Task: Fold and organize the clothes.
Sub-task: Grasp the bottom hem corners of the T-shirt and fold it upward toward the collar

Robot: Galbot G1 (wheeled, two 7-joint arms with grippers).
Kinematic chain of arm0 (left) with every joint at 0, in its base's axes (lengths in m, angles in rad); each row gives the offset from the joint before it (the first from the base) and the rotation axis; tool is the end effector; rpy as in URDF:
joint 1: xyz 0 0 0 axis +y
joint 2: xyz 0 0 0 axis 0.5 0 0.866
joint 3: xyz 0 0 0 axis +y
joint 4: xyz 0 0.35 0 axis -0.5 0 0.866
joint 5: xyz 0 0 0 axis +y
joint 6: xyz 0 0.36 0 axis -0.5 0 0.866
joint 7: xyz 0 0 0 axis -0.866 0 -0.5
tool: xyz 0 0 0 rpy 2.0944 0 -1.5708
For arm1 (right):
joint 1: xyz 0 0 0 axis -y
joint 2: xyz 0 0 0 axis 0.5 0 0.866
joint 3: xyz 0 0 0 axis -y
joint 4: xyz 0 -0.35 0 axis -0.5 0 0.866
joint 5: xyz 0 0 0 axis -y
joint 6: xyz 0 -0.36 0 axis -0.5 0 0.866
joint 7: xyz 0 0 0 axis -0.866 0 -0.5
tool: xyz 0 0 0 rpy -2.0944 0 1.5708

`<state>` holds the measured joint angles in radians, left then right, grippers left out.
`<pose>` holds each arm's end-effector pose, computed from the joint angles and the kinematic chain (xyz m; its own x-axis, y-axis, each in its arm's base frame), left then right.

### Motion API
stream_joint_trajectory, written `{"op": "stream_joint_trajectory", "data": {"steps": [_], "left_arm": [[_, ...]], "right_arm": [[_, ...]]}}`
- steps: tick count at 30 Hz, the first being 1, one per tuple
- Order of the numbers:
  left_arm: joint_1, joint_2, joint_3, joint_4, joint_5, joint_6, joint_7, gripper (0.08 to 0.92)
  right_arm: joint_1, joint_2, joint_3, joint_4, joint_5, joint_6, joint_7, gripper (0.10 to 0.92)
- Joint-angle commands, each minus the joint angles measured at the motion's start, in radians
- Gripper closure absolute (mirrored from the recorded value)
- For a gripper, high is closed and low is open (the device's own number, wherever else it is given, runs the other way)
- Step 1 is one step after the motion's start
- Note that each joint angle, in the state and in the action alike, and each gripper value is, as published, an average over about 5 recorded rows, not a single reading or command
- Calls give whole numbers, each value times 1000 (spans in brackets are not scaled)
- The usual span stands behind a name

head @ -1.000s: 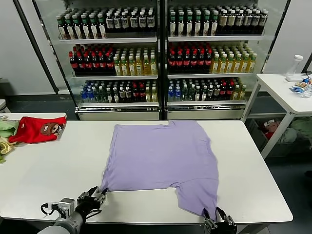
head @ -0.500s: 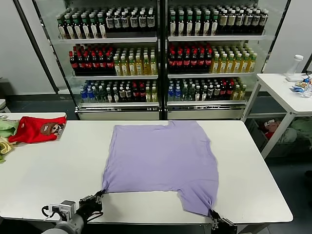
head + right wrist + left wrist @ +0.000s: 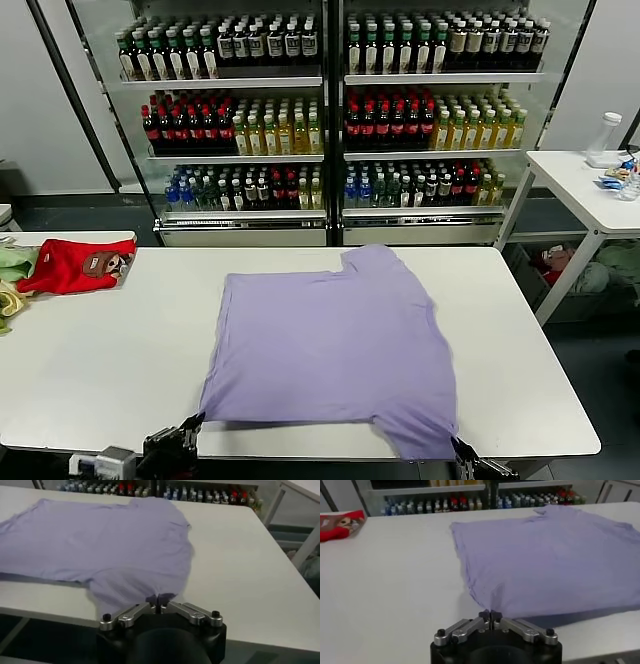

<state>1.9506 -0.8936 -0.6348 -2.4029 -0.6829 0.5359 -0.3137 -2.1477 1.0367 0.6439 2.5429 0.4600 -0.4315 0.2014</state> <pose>0.1110 0.0735 -0.2192 -0.7582 0.1056 0.6435 0.1520 0.9882 0.0170 0.0620 -0.0477 -0.1945 -0.8088 -0.1550 0.5673 -0.1900 0.9818 -0.0026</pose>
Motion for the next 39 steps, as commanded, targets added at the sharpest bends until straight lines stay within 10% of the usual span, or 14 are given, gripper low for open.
{"op": "stream_joint_trajectory", "data": {"steps": [1, 15, 39], "left_arm": [[197, 15, -100, -92, -11, -6, -53, 912], [-319, 10, 18, 115, -57, -31, 60, 912], [-663, -18, 181, 433, -77, 0, 208, 912]], "right_arm": [[-79, 7, 40, 45, -6, -1, -9, 908], [378, -15, -38, -75, 81, -56, 25, 908], [784, 15, -213, -410, 104, -66, 43, 908]]}}
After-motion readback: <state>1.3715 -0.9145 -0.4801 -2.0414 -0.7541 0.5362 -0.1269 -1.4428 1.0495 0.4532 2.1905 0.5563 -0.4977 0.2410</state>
